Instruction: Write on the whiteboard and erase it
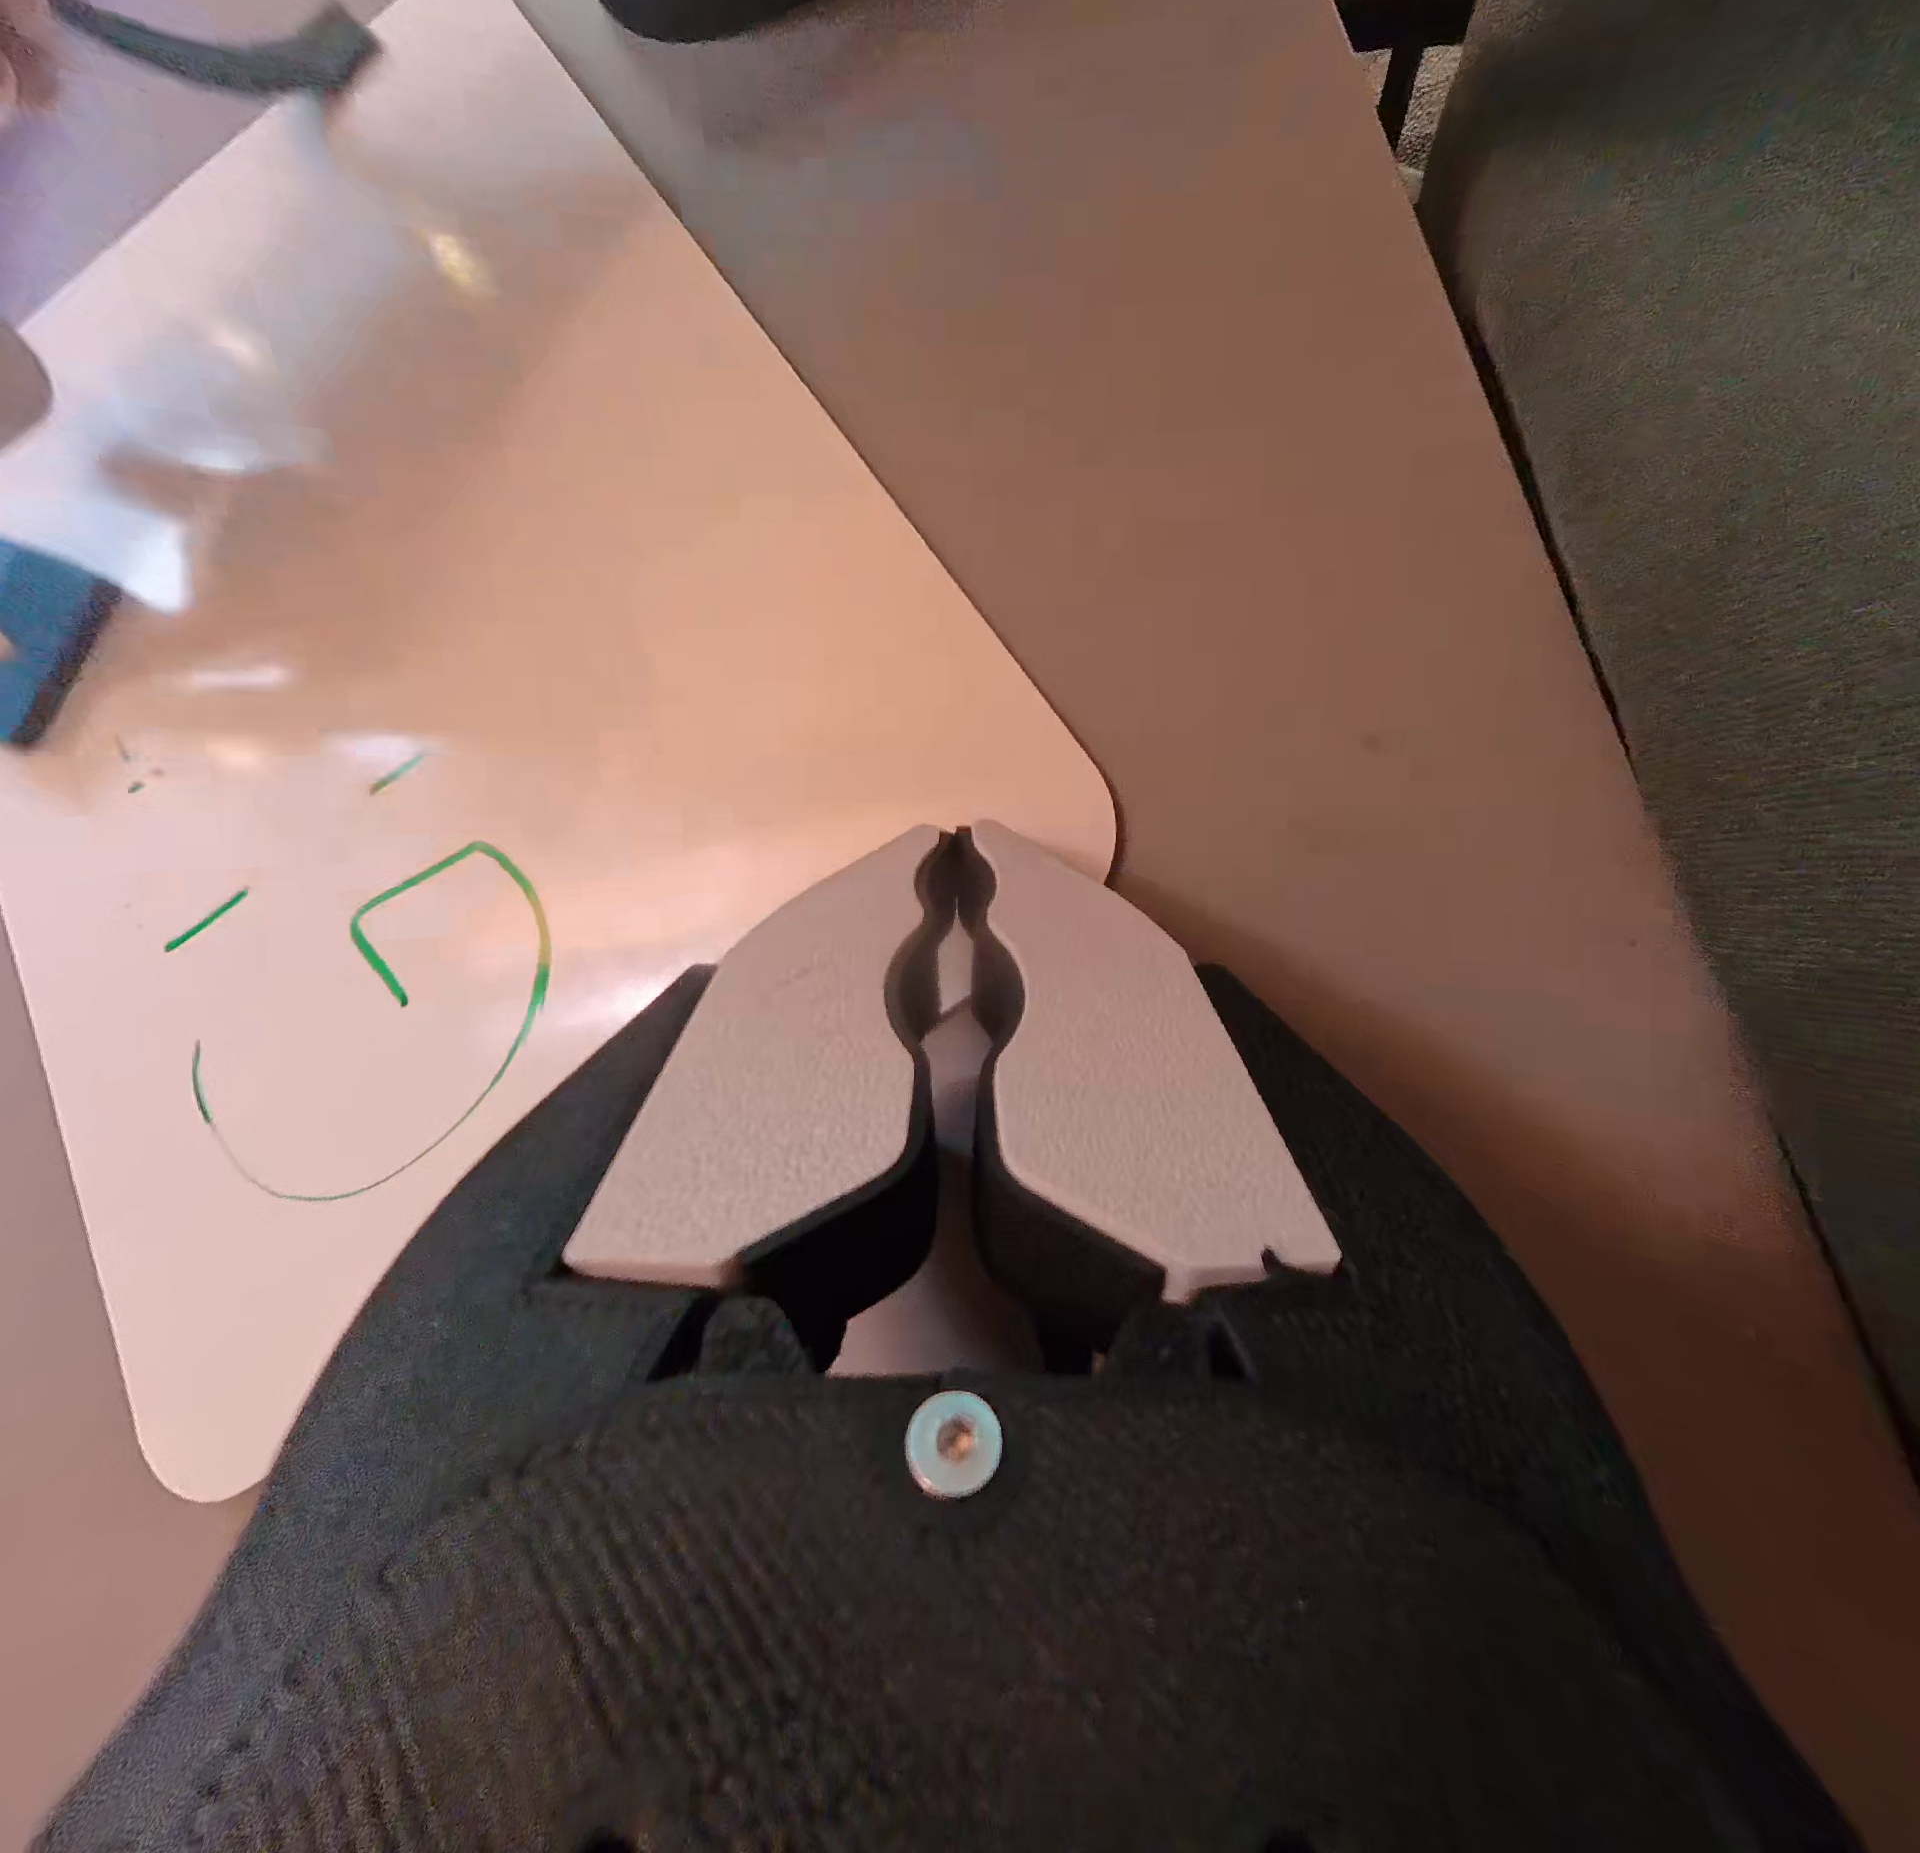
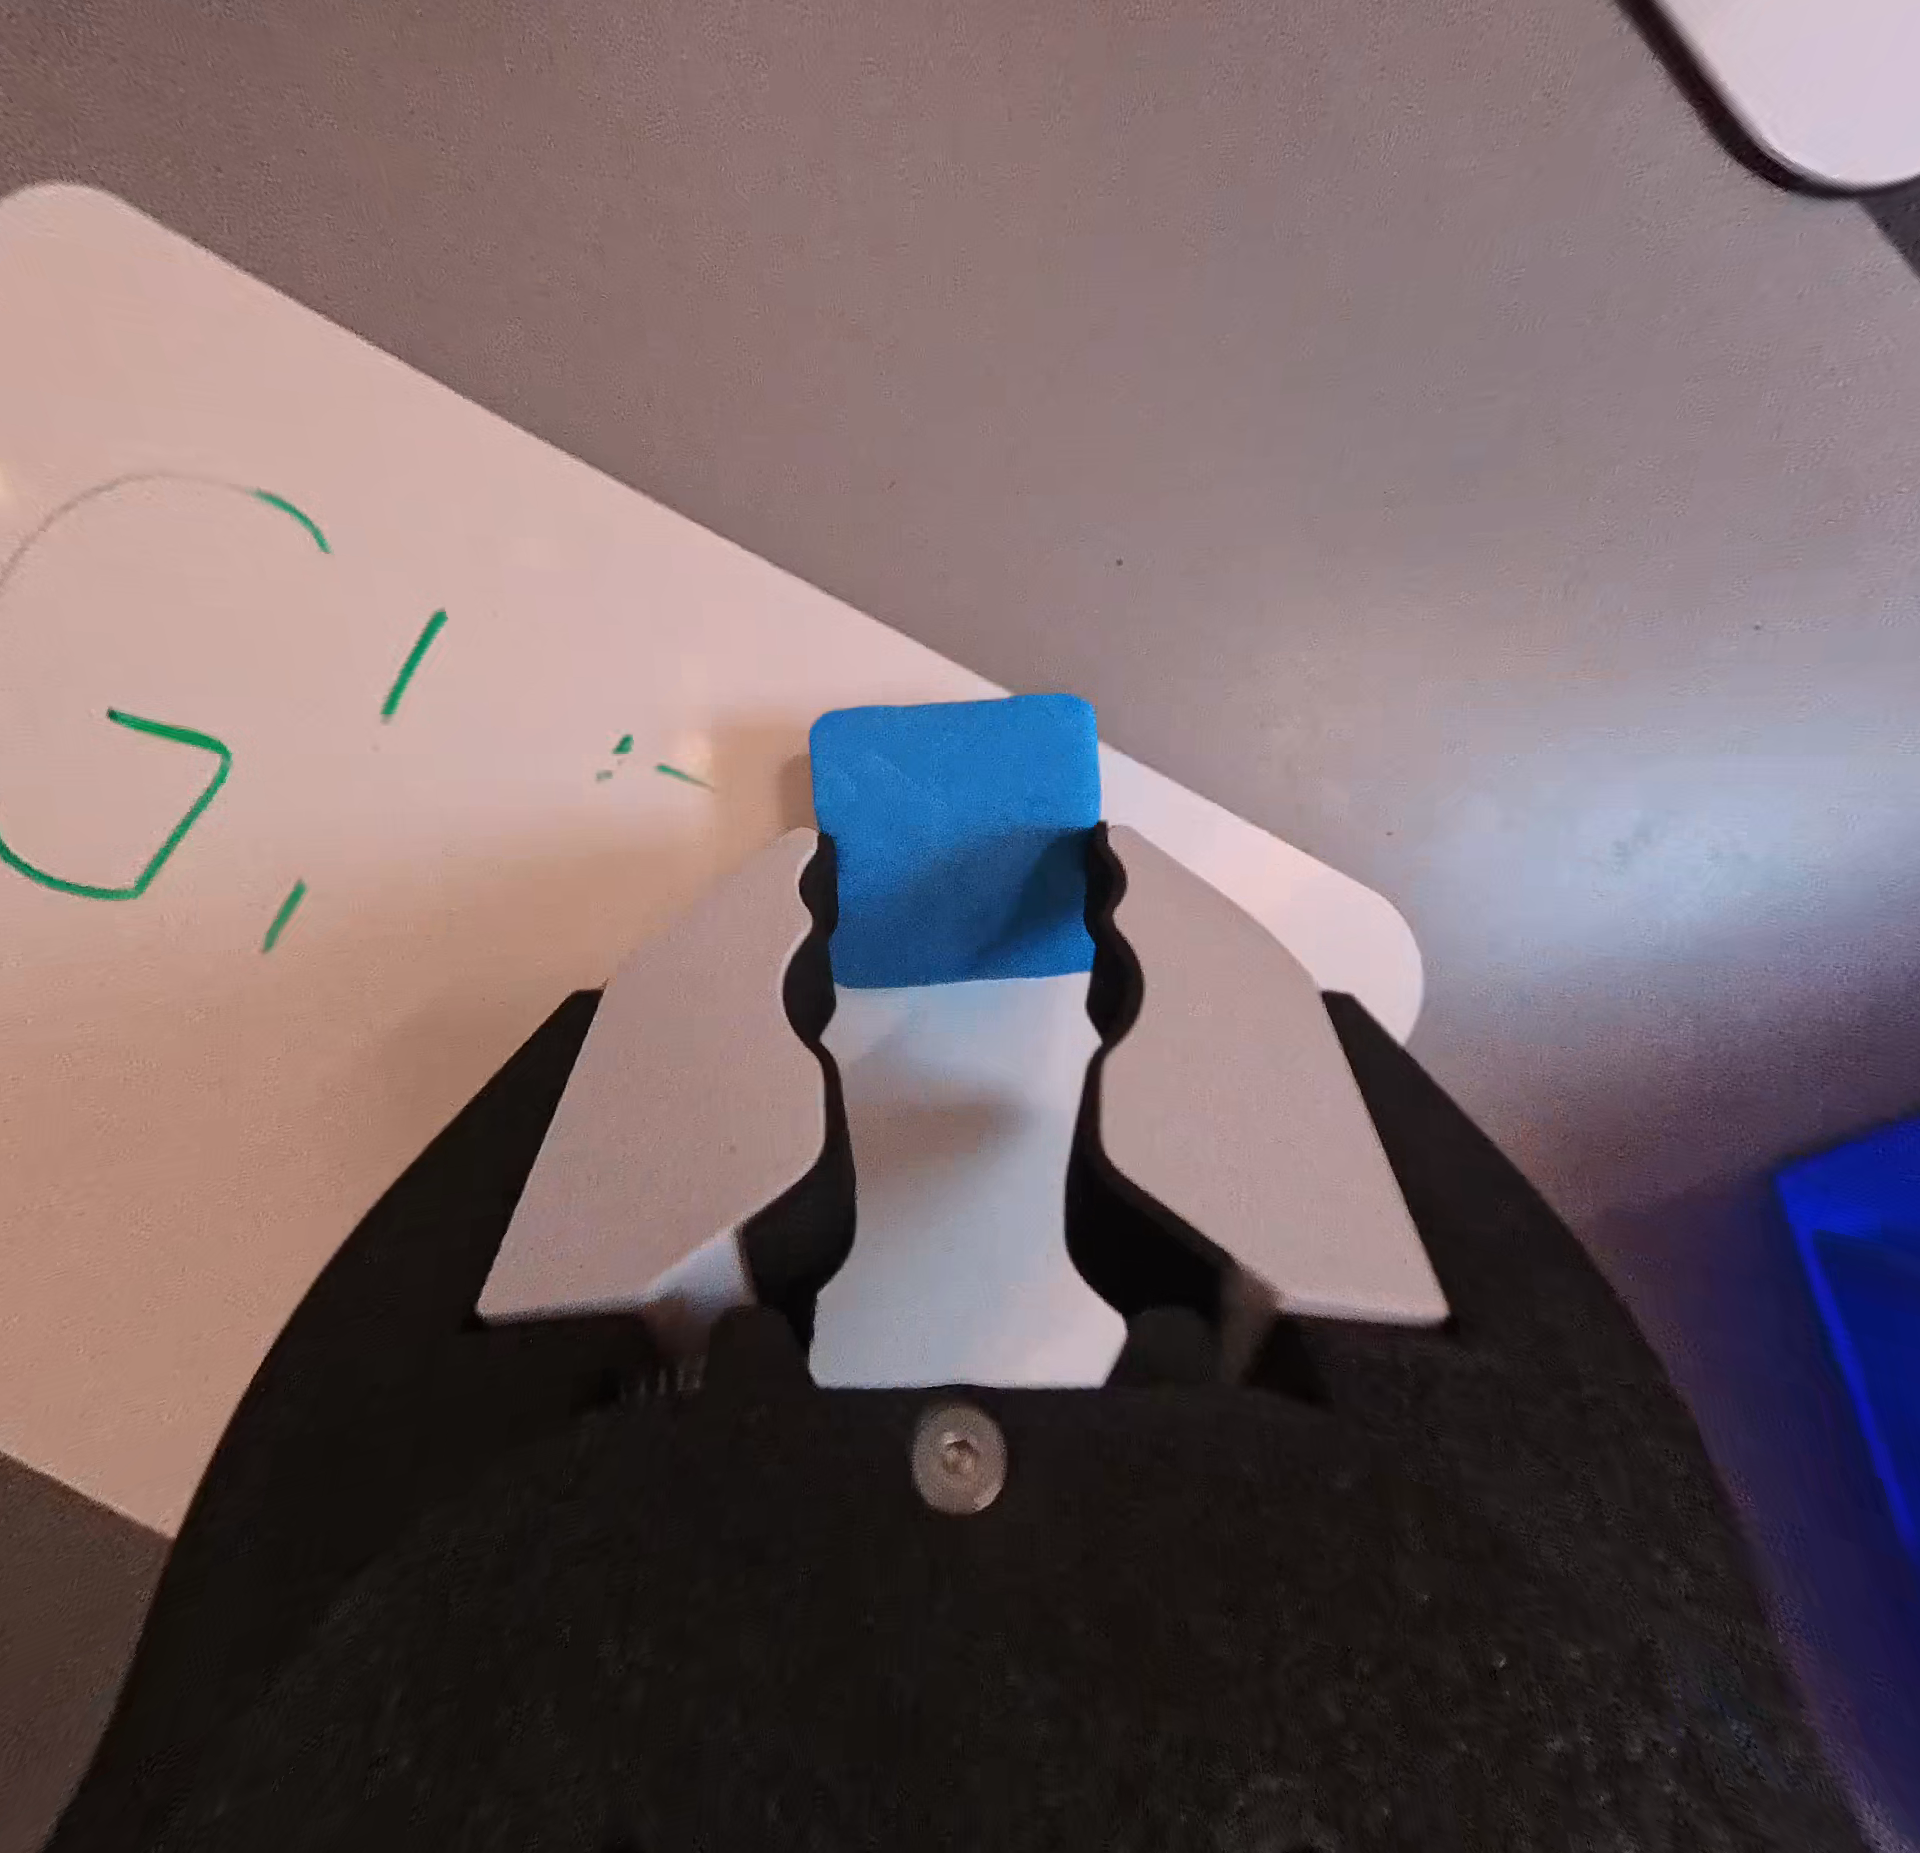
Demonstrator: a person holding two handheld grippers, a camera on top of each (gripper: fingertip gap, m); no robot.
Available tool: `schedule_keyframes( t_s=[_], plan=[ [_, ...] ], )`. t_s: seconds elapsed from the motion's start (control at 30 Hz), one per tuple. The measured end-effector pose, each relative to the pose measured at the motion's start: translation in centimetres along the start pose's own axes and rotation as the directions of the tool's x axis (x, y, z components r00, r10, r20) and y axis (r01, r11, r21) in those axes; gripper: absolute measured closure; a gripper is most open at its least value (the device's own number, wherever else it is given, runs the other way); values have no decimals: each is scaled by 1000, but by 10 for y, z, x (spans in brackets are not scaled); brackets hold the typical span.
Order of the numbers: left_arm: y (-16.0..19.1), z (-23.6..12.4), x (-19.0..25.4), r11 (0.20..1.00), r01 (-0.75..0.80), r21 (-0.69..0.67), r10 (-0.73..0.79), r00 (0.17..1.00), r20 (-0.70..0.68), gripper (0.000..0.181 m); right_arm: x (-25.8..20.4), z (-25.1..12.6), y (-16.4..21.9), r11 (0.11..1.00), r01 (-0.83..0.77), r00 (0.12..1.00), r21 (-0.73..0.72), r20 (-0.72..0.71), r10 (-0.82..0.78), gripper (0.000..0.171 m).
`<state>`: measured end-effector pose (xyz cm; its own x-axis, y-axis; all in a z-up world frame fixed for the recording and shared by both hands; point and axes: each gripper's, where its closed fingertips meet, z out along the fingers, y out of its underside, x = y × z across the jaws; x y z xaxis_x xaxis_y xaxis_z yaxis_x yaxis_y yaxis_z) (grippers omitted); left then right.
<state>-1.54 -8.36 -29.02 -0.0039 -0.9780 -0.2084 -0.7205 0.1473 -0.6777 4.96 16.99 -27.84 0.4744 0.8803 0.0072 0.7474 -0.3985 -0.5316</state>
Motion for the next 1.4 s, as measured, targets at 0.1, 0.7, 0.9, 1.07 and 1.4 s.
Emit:
schedule_keyframes(
  t_s=[0.1,0.7,0.9,1.07,1.4],
  plan=[
    [1,0,-1,1000,4,2,-4,1000,-1,181,-64,-6,9,984,173,980,-34,107,-169,125],
    [1,-1,-3,1000,-2,-10,2,1000,18,180,-78,19,-30,975,219,964,39,147,-222,124],
    [2,-2,-3,1000,10,0,-10,1000,2,181,-158,0,1,898,439,864,0,273,-422,124],
    [1,-1,-3,1000,0,-4,0,1000,15,180,-102,29,-43,962,269,945,40,181,-272,124],
    [2,-2,-2,1000,-4,-4,4,1000,15,180,-124,39,-61,947,316,926,60,201,-321,124]
  ],
)
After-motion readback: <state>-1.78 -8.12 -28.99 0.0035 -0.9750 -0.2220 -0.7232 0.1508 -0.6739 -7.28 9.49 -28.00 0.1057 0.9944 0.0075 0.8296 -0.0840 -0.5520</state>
